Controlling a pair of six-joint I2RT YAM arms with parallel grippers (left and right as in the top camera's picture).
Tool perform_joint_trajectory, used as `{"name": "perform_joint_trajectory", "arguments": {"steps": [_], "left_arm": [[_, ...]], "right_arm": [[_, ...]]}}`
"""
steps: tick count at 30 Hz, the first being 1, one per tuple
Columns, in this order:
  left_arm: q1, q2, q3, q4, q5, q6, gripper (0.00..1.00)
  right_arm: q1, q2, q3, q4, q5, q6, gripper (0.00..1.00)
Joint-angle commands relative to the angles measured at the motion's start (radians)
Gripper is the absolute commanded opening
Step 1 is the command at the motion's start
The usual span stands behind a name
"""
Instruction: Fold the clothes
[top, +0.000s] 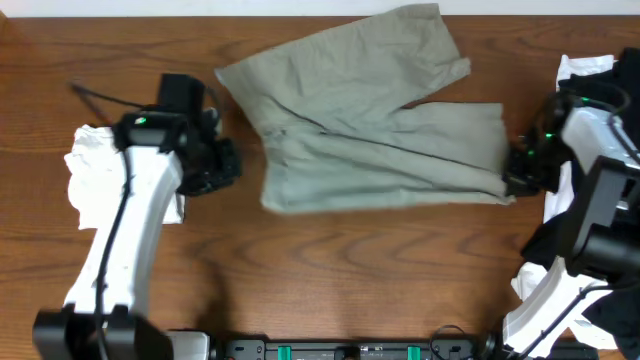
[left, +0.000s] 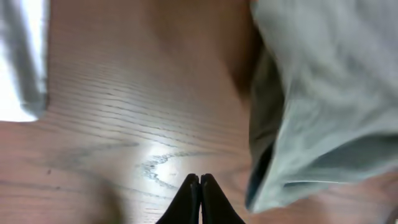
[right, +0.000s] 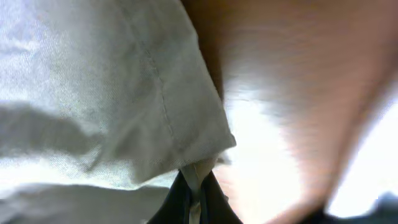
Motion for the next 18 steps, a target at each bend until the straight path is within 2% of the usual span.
{"name": "perform_joint_trajectory", "arguments": {"steps": [1, 3, 5, 11, 15, 17, 18], "left_arm": [[-0.009, -0.014, 0.012, -0.043, 0.087, -0.032, 0.06], [-0.026, -0.014, 0.012, -0.095, 0.151, -0.012, 0.06], [-0.040, -0.014, 0.012, -0.128, 0.153, 0.013, 0.06], [-0.057, -0.013, 0.009, -0.118, 0.024, 0.028, 0.08], [-0.056, -0.008, -0.019, -0.056, -0.117, -0.018, 0.40], [-0.056, -0.003, -0.039, 0.017, -0.110, -0.045, 0.58], [-0.056, 0.001, -0.047, 0.054, -0.109, -0.044, 0.63]], "right_arm": [[-0.016, -0.028, 0.016, -0.044, 0.074, 0.011, 0.01], [-0.008, -0.036, 0.016, -0.074, 0.065, 0.005, 0.01], [-0.006, -0.048, 0.016, -0.089, 0.042, -0.020, 0.01], [-0.006, -0.076, 0.016, -0.095, 0.022, -0.027, 0.01], [-0.006, -0.077, 0.015, -0.096, 0.021, -0.042, 0.01], [-0.006, -0.077, 0.014, -0.098, 0.018, -0.042, 0.01], [-0.006, -0.077, 0.014, -0.100, 0.009, -0.042, 0.01]]}}
